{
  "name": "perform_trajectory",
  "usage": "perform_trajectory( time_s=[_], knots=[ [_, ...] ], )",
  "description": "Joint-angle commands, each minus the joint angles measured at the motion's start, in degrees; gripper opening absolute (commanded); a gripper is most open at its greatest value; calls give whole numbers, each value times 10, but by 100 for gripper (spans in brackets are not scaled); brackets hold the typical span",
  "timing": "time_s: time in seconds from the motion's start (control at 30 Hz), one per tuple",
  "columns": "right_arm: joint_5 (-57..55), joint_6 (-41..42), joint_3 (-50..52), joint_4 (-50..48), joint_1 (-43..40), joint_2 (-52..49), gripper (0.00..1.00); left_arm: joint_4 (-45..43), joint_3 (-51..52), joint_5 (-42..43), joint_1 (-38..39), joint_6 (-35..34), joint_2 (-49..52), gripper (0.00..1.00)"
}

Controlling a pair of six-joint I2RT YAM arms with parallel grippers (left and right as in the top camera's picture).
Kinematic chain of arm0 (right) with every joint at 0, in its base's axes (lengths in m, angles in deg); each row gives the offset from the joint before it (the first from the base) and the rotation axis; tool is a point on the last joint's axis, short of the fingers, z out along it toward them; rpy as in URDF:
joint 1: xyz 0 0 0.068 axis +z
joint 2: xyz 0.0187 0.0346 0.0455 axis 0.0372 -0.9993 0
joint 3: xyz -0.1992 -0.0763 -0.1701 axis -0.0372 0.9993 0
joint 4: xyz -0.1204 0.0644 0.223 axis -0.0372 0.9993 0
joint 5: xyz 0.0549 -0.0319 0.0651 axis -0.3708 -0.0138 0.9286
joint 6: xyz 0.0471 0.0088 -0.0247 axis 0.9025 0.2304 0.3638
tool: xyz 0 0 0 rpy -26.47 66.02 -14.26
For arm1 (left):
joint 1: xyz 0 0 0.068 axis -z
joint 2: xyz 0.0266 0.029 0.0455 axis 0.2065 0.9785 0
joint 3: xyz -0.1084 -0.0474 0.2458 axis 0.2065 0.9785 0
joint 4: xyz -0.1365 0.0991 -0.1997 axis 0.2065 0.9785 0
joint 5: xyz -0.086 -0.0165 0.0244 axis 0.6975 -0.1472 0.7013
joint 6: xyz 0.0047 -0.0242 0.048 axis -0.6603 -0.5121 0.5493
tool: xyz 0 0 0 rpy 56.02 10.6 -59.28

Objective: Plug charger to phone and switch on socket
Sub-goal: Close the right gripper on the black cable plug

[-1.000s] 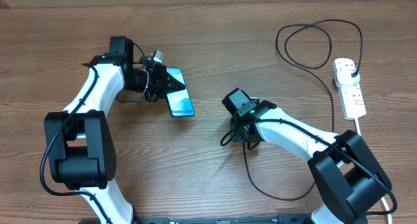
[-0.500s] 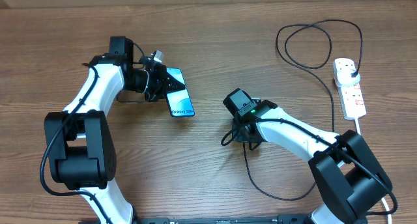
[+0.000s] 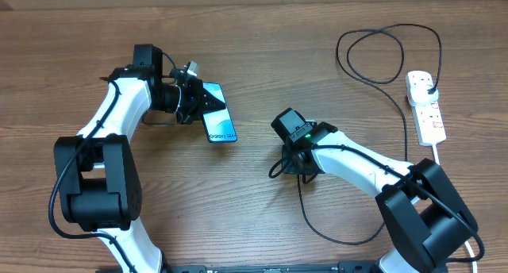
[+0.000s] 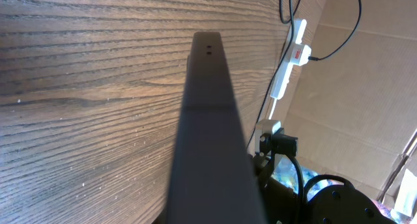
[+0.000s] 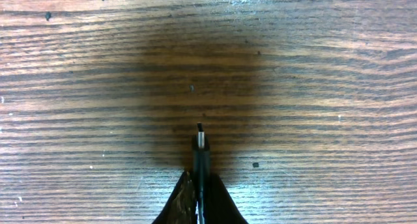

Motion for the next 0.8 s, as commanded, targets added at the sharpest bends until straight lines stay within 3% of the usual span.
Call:
perform_trajectory(
  time_s=[0.0, 0.3, 0.5, 0.77],
  knots=[
    [-4, -2, 22, 8, -1, -13, 4, -1, 2, 11, 4, 3, -5, 4],
    [1, -4, 22, 8, -1, -13, 4, -1, 2, 16, 4, 18, -5, 4],
    [1, -4, 22, 8, -1, -13, 4, 0, 2, 73, 4, 76, -5, 4],
    [0, -4, 22, 8, -1, -13, 4, -2, 2, 76, 4, 78, -5, 4]
  ],
)
